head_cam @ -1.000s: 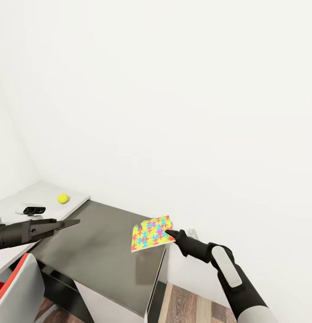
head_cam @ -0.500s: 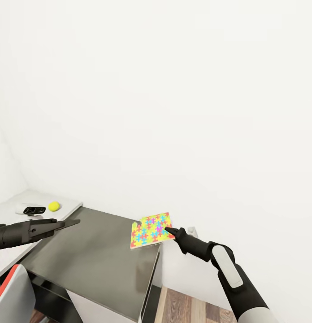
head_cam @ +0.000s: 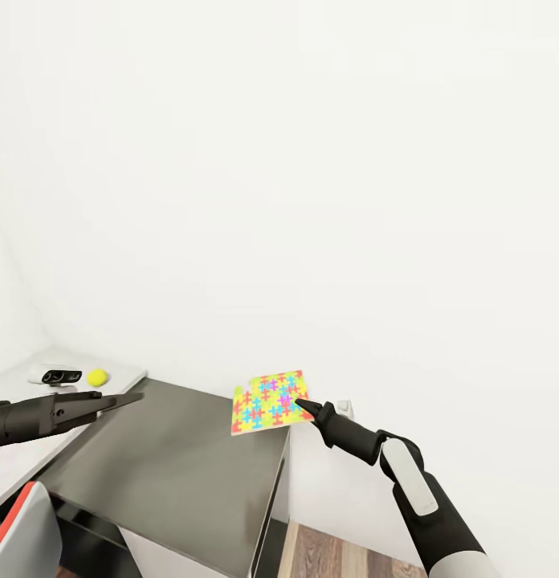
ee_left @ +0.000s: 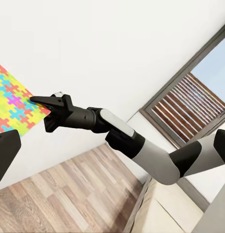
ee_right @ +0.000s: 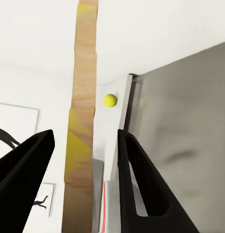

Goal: Put all the toys in the child's room - the three board games (two on the bed and one on the table), the two jigsaw puzzles on the table, and the tennis ball on the table - inside the toy box on the table in the child's room.

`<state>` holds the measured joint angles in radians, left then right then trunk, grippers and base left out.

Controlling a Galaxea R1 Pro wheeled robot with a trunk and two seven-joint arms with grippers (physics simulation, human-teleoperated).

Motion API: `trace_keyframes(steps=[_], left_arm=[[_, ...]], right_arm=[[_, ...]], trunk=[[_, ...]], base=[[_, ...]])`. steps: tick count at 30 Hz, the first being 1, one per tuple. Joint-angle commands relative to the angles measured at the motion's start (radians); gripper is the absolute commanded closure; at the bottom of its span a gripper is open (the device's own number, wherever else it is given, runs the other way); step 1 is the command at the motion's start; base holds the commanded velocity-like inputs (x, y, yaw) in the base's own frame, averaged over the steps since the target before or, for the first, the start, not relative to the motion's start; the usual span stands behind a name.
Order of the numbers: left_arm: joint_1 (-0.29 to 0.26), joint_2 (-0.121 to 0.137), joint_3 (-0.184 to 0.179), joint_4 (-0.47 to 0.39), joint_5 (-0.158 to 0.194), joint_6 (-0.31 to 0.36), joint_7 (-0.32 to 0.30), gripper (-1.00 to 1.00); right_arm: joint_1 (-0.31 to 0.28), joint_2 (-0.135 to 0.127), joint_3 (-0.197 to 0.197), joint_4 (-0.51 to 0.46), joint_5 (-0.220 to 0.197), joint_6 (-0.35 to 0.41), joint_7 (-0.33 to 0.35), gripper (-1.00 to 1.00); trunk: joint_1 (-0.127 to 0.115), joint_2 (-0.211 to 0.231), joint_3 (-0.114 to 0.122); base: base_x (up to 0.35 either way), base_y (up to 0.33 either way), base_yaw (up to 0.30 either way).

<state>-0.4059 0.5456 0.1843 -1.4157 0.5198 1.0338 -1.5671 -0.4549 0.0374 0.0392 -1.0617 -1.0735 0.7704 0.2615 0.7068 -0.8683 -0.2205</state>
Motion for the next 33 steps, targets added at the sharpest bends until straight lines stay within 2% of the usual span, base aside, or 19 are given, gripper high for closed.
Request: trace_keyframes(steps=[1, 13, 20, 33], left_arm=[[-0.001, 0.0, 0.0, 0.0, -0.001, 0.011, -0.004, -1.0], [-0.001, 0.001, 0.001, 0.0, -0.002, 0.011, -0.004, -1.0], [-0.001, 0.0, 0.001, 0.0, -0.001, 0.011, -0.004, -1.0], [-0.001, 0.0, 0.001, 0.0, -0.001, 0.01, -0.004, -1.0]], right_arm=[[-0.001, 0.0, -0.001, 0.0, 0.004, 0.003, 0.004, 1.0], [0.002, 0.0, -0.002, -0.001, 0.004, 0.003, 0.004, 1.0], [0.002, -0.001, -0.003, -0.001, 0.005, 0.003, 0.004, 1.0], [0.002, -0.001, -0.004, 0.0, 0.005, 0.003, 0.004, 1.0]], trunk=[[-0.004, 0.006, 0.003], [-0.05, 0.09, 0.06], [-0.077, 0.139, 0.093], [-0.126, 0.23, 0.155]], base=[[0.0, 0.0, 0.0], [-0.001, 0.0, 0.0], [-0.167, 0.0, 0.0], [-0.014, 0.0, 0.0]])
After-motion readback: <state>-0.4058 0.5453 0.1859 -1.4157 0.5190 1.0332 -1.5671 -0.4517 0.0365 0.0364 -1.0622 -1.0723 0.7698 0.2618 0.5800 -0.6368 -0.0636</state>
